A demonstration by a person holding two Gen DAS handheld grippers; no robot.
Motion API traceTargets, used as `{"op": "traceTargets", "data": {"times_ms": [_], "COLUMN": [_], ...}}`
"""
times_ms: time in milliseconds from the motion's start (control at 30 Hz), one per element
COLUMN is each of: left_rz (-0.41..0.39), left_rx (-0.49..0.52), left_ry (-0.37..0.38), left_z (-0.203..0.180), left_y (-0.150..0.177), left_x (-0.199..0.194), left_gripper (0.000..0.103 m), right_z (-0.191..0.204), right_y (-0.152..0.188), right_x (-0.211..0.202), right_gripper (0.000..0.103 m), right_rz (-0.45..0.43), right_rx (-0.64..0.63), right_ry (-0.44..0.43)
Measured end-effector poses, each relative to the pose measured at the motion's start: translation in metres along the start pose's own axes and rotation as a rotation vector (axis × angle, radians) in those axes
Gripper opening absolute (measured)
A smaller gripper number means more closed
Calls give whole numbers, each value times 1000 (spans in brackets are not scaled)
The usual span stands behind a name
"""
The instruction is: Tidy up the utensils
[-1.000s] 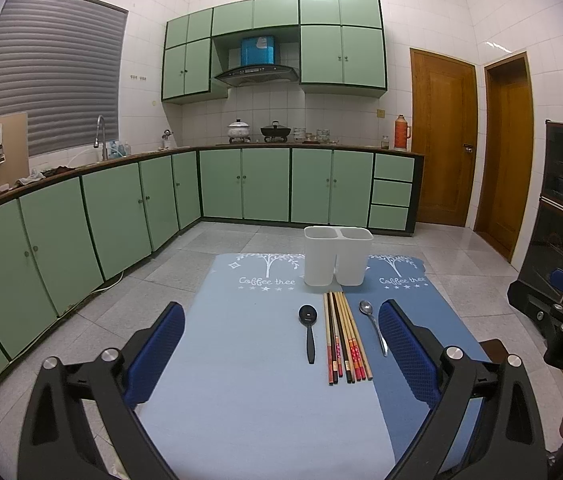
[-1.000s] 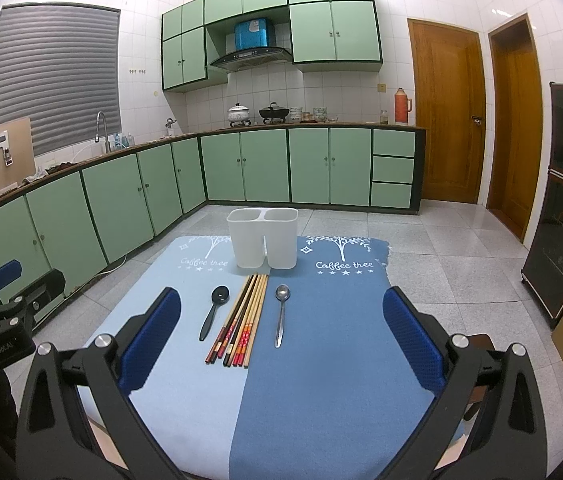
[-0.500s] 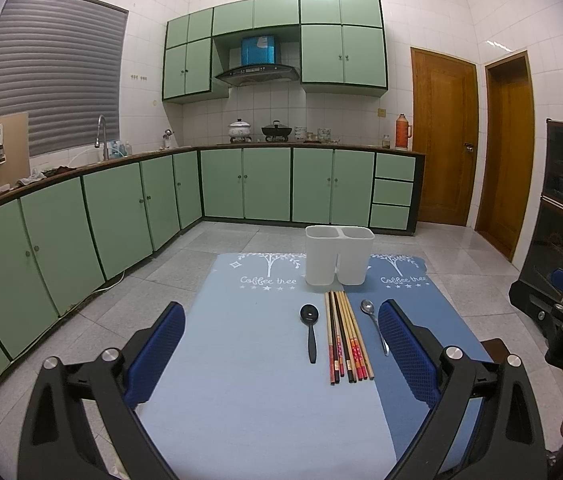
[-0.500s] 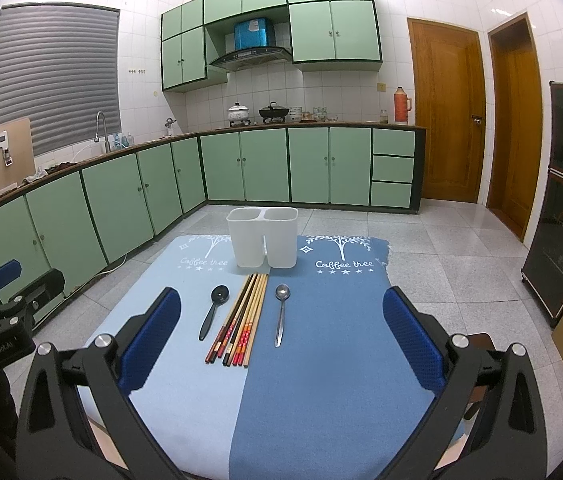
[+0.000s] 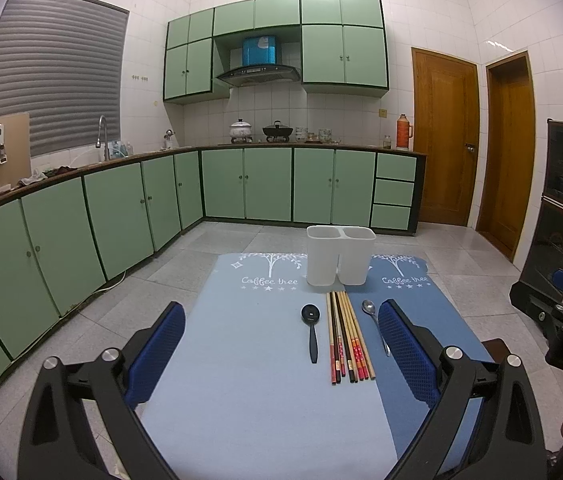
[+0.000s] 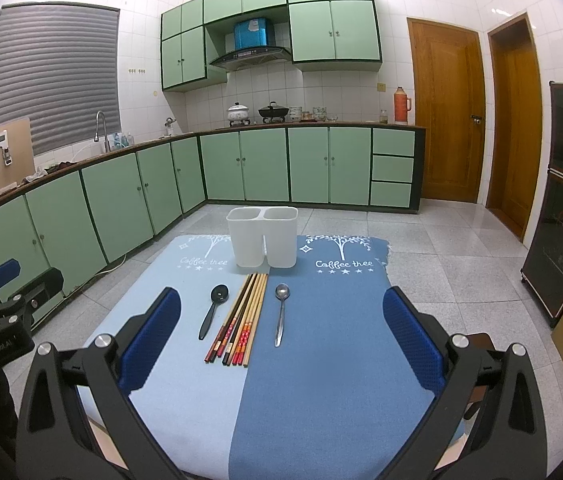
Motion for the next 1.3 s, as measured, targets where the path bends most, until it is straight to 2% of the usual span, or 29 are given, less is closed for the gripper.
{"op": "traceTargets", "data": {"times_ms": [667,1067,1300], "left_rz": [8,28,52], "left_rx": [-3,-7,-1], "left_ry": [-6,-10,-13], "left_z": [6,3,4], "left_y": [4,5,5], "left_x": [1,12,25], "left_gripper": [95,95,95], "right_z": [-1,-1,0], "right_y": [1,10,4], "right_x": [-3,16,31], "right_gripper": [98,98,98], "right_rz": [4,25,47], "right_rx": [2,0,-9], "right_ry": [1,2,8]}}
Point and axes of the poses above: each gripper's, at about its wrist camera, not at the fingertips, and x roughly the way its jaws point, z to its left, y to its underside, the point moved 9 cm from there along x, roughly the way its jaws point, and after that the axes turned 12 degrees about y, right-handed, at the moved point
